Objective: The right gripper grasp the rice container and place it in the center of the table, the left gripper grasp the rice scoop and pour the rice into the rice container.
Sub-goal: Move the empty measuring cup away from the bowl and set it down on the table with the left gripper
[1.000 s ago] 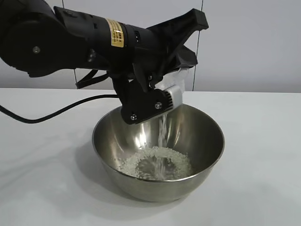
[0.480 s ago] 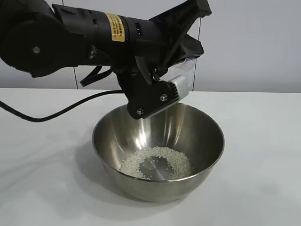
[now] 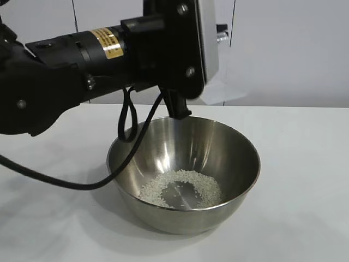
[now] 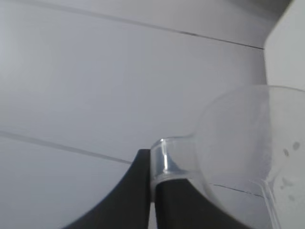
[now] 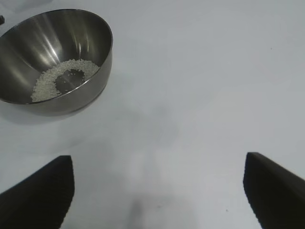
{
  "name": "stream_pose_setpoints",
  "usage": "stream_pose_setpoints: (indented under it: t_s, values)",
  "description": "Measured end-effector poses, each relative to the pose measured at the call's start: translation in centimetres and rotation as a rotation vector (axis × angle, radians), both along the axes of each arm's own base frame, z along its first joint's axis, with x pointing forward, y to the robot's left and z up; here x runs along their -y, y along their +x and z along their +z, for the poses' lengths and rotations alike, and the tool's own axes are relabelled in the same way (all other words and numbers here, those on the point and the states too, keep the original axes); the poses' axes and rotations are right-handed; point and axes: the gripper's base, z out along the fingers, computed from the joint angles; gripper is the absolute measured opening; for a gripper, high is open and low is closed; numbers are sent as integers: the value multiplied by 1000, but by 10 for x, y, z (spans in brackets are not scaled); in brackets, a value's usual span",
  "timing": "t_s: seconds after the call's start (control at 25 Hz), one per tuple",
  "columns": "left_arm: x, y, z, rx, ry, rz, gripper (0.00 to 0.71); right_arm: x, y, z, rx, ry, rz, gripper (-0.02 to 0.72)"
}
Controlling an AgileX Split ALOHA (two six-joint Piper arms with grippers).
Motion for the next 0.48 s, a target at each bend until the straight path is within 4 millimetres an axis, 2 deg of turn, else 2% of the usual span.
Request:
stream_pose_setpoints:
  t_s: [0.2, 0.36, 0.48]
  values:
    - [-23, 11, 7, -245, -371, 226, 6, 0, 0, 0, 0, 0, 0, 661]
    - [-38, 12, 20, -361, -648, 286, 6, 0, 0, 0, 1, 0, 0, 661]
    - [-43, 9, 27, -375, -738, 285, 6, 0, 0, 0, 1, 0, 0, 661]
